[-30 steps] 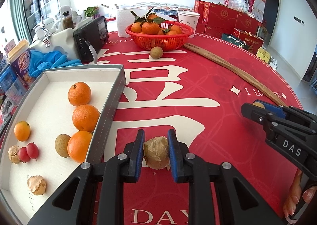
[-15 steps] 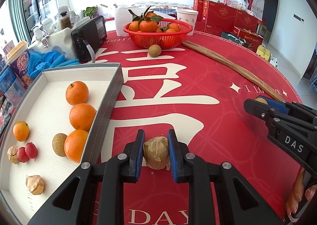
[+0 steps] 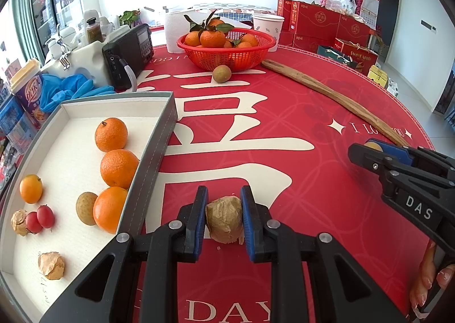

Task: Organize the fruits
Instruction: 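Carry the husk fruit and kiwi over the white tray with both tools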

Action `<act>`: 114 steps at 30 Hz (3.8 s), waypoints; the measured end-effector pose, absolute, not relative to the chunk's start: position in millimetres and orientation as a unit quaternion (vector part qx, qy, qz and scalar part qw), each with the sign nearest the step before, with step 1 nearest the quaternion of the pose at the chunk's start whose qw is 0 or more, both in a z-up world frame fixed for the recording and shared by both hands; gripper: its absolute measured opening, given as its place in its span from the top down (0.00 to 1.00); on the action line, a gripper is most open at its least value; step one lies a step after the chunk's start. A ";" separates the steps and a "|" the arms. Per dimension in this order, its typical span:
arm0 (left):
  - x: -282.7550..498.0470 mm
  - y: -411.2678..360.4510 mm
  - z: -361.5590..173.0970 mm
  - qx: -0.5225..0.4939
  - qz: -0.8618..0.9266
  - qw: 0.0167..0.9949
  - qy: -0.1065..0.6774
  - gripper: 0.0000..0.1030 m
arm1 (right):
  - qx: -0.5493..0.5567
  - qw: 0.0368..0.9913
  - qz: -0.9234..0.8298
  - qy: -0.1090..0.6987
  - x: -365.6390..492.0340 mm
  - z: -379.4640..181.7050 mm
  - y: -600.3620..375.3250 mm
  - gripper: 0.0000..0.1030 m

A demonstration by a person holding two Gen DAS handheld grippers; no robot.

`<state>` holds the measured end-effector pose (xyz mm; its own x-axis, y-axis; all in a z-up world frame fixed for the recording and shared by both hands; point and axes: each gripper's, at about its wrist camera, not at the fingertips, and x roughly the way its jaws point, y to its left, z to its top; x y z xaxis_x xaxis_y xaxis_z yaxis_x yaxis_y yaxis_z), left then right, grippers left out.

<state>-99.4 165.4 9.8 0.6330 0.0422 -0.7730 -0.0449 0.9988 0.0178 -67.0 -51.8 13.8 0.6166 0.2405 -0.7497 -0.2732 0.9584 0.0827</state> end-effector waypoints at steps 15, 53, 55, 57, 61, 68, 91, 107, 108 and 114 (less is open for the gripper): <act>-101.2 167.9 14.1 -0.005 0.026 0.906 0.423 0.76 | -0.015 0.895 0.143 0.422 -64.5 11.2 -51.7 0.71; -153.3 304.7 75.2 -0.112 0.122 0.926 0.339 0.76 | -0.033 0.863 0.259 0.433 -70.8 61.8 84.7 0.71; -155.2 317.0 71.7 -0.121 0.134 0.922 0.342 0.76 | -0.043 0.856 0.274 0.436 -71.1 64.3 104.1 0.71; -157.2 326.7 67.1 -0.130 0.141 0.918 0.348 0.76 | -0.057 0.852 0.286 0.436 -72.3 65.7 122.4 0.71; -163.2 339.9 60.9 -0.136 0.153 0.912 0.354 0.76 | -0.086 0.847 0.300 0.431 -77.3 67.1 149.3 0.71; -168.5 353.3 58.1 -0.141 0.166 0.910 0.354 0.76 | -0.139 0.856 0.294 0.402 -85.4 69.1 170.8 0.71; -165.3 352.9 52.2 -0.136 0.165 0.908 0.360 0.76 | -0.197 0.868 0.276 0.363 -96.0 71.0 183.9 0.71; -164.6 352.4 48.4 -0.135 0.166 0.906 0.366 0.76 | -0.176 0.846 0.301 0.404 -88.7 64.1 187.2 0.71; -164.2 352.4 48.1 -0.136 0.165 0.905 0.367 0.76 | -0.171 0.842 0.303 0.412 -86.7 62.4 187.2 0.71; -160.9 350.4 43.1 -0.135 0.160 0.899 0.384 0.72 | -0.147 0.824 0.315 0.447 -76.4 54.2 188.8 0.71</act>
